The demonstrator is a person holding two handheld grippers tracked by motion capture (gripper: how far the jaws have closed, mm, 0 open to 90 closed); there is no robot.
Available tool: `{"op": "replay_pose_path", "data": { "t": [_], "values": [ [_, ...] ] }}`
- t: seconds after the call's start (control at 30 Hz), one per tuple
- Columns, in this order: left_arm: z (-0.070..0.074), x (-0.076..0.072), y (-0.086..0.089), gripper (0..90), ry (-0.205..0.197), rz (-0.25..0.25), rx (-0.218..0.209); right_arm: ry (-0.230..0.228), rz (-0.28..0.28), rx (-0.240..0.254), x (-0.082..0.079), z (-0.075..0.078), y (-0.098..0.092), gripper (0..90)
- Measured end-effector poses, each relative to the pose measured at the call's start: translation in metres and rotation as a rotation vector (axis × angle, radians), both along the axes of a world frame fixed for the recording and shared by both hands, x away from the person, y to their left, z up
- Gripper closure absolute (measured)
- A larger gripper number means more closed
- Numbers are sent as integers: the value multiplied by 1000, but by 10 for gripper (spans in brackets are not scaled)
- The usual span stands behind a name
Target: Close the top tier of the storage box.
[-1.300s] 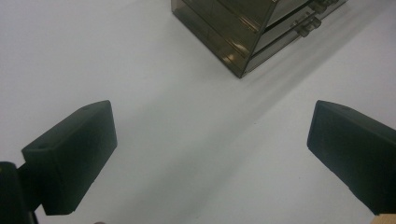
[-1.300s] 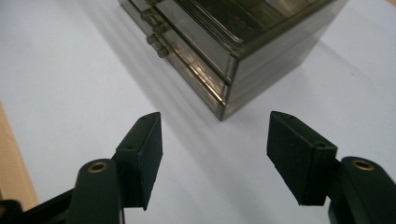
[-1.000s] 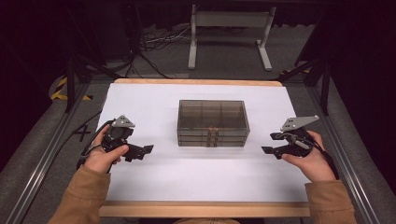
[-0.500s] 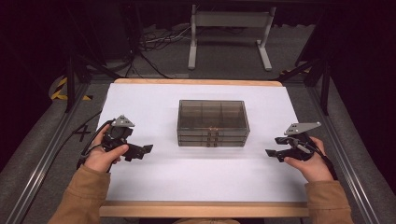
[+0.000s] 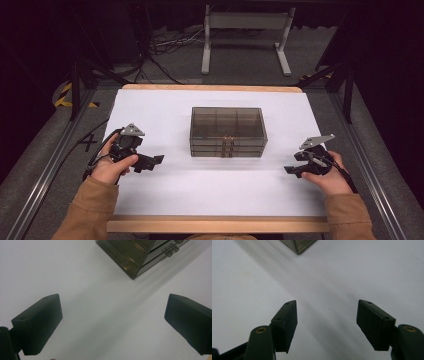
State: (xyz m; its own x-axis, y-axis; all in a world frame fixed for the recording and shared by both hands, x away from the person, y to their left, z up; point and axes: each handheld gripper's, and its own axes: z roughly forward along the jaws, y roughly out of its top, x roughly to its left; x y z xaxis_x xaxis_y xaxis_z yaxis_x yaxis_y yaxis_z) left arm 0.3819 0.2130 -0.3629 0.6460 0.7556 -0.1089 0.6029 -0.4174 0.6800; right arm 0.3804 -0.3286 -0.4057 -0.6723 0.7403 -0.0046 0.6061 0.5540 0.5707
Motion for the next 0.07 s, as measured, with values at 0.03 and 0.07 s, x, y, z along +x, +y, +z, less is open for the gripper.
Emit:
{"op": "replay_pose_path", "data": {
  "t": [0.03,0.07],
  "values": [
    [0,0,0,20,-3,-1,6,-1,-3,0,0,0,0,338],
    [0,0,0,21,-3,-1,6,-4,-3,0,-1,0,0,338]
  ]
}}
